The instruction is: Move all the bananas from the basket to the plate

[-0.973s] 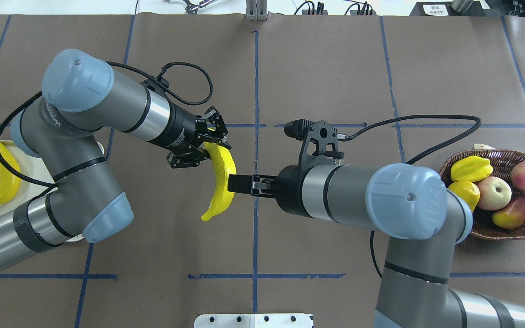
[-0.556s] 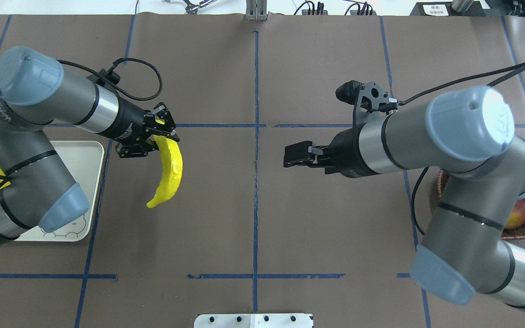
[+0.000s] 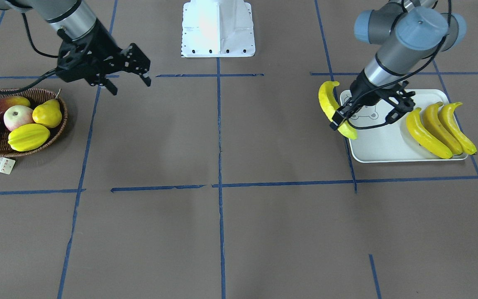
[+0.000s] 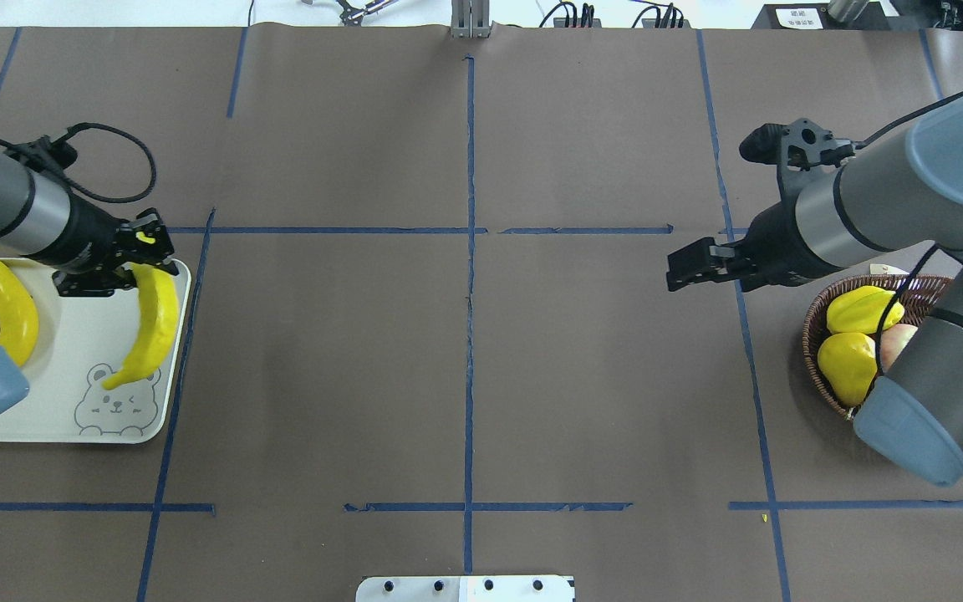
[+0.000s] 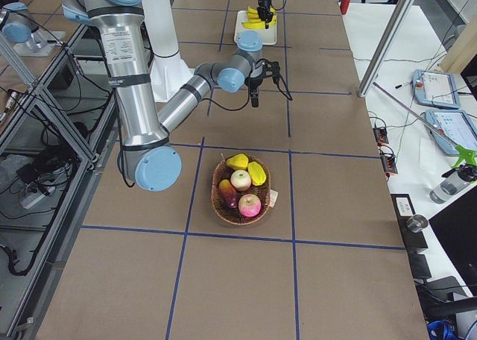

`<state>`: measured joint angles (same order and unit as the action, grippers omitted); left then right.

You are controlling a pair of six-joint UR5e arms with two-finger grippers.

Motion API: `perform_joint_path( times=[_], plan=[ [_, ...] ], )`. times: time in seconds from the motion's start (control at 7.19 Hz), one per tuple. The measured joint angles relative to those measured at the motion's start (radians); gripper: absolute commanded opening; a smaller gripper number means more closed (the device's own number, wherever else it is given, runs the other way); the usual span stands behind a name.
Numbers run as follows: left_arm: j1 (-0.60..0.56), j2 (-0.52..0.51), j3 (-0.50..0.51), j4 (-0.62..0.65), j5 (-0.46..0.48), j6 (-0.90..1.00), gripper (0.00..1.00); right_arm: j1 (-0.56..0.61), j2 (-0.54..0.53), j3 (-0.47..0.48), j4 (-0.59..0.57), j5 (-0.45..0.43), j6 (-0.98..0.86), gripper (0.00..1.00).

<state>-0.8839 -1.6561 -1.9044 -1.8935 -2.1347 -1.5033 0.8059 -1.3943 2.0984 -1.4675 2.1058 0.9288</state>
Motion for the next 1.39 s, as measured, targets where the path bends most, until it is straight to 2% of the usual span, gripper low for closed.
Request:
perform_joint_path(
  times=[0.28,0.56,0.7,0.83,0.97,1.11,1.25,1.39],
  plan=[
    [-0.049,0.083,0.030,-0.006,0.004,0.133,0.00,0.109,-0.072,0.005,-0.132,0.013,-0.311,0.99],
    [-0.065,0.098,0.089,-0.018,0.026,0.149,0.00,0.302,-0.185,-0.006,-0.189,0.113,-0.692,0.99],
    [-0.067,0.098,0.116,-0.027,0.052,0.137,0.03,0.397,-0.242,-0.023,-0.196,0.156,-0.857,0.99],
    [-0.076,0.093,0.154,-0.044,0.076,0.127,0.13,0.465,-0.279,-0.046,-0.198,0.186,-0.976,0.99],
    [-0.097,0.077,0.199,-0.060,0.089,0.123,0.24,0.499,-0.293,-0.063,-0.198,0.204,-1.034,0.99],
    [-0.117,0.057,0.239,-0.069,0.095,0.121,0.82,0.512,-0.299,-0.072,-0.197,0.212,-1.057,0.99],
    [-0.131,0.043,0.268,-0.082,0.097,0.123,1.00,0.517,-0.302,-0.076,-0.196,0.215,-1.066,0.99],
    [-0.138,0.036,0.281,-0.096,0.097,0.131,1.00,0.519,-0.305,-0.077,-0.196,0.216,-1.069,0.99]
  ],
)
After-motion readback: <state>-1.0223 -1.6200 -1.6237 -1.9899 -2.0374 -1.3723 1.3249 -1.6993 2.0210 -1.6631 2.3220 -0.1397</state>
